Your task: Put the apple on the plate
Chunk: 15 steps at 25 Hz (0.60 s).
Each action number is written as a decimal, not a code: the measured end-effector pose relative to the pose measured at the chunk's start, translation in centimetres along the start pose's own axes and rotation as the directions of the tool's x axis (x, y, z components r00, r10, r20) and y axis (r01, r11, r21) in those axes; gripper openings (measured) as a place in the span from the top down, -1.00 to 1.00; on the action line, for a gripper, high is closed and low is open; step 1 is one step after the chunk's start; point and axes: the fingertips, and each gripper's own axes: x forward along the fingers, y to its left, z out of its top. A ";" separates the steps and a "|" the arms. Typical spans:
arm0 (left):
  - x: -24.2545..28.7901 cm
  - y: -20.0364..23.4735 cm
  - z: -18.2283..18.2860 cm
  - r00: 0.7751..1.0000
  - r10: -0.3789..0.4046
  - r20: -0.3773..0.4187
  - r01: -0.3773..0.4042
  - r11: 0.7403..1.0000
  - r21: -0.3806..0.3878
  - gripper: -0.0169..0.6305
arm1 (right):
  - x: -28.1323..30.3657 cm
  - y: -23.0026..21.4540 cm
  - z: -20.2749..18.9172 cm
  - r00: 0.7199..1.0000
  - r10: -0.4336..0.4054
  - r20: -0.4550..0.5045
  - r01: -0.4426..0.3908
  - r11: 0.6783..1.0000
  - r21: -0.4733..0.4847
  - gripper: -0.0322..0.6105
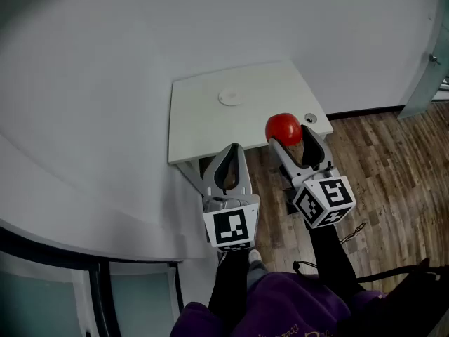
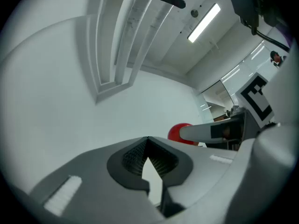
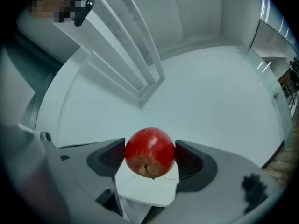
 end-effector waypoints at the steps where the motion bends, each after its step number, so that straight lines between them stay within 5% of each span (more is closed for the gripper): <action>1: 0.4 0.4 -0.2 1.000 0.001 -0.003 -0.001 1.000 -0.006 0.93 | 0.6 0.0 -0.2 1.000 0.000 0.000 0.000 1.000 -0.001 -0.15; 15: 3.8 4.9 -2.8 1.000 -0.020 -0.011 0.020 1.000 -0.013 0.92 | 6.5 0.6 -2.1 1.000 -0.011 0.005 0.011 1.000 0.007 -0.15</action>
